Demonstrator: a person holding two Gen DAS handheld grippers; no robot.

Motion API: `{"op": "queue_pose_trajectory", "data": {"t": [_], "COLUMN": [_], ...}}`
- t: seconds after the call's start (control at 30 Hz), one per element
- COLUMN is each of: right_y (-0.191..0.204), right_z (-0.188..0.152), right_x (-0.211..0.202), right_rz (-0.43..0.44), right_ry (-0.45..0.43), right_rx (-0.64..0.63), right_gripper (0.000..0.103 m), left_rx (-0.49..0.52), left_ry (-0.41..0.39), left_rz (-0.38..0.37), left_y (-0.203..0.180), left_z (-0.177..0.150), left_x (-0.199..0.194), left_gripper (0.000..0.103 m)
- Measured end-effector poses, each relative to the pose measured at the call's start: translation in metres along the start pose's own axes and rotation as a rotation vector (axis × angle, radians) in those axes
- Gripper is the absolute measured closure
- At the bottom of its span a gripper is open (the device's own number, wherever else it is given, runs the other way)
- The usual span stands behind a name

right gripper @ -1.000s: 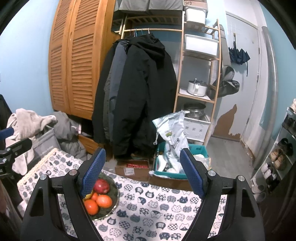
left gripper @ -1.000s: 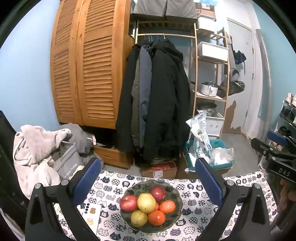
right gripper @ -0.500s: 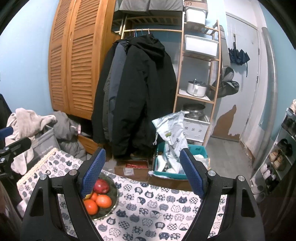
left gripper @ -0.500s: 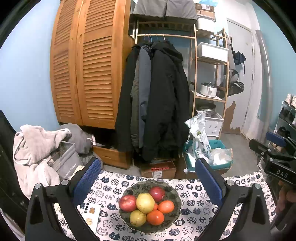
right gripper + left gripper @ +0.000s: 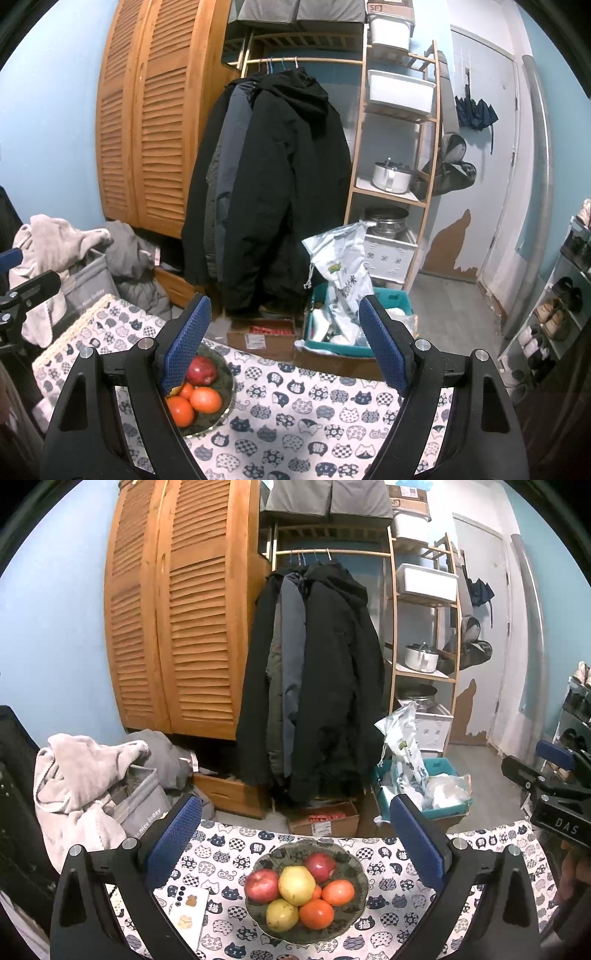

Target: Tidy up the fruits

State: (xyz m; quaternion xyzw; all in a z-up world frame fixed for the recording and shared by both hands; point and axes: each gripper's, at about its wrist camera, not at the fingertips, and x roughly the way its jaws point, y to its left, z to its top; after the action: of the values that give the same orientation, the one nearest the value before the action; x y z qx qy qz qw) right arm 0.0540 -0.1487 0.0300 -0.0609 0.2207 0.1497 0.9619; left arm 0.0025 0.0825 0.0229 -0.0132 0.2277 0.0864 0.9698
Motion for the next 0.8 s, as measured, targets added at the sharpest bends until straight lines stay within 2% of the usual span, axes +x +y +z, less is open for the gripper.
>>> {"op": "queue_pose_trajectory", "data": {"t": [0.8], "right_y": [-0.0005], "right_z": [0.0003], "right_x": [-0.0005], "right_rz": [0.0], "right_ry": [-0.001], "right_rx": [-0.002], "right_gripper": [0.022], "left_rx": [-0.006], "left_ry": [-0.003], "left_rz": [0.018], "left_y": [0.0002], "left_z": [0.0028], "left_x": [-0.0008], "left_gripper": [0.0]}}
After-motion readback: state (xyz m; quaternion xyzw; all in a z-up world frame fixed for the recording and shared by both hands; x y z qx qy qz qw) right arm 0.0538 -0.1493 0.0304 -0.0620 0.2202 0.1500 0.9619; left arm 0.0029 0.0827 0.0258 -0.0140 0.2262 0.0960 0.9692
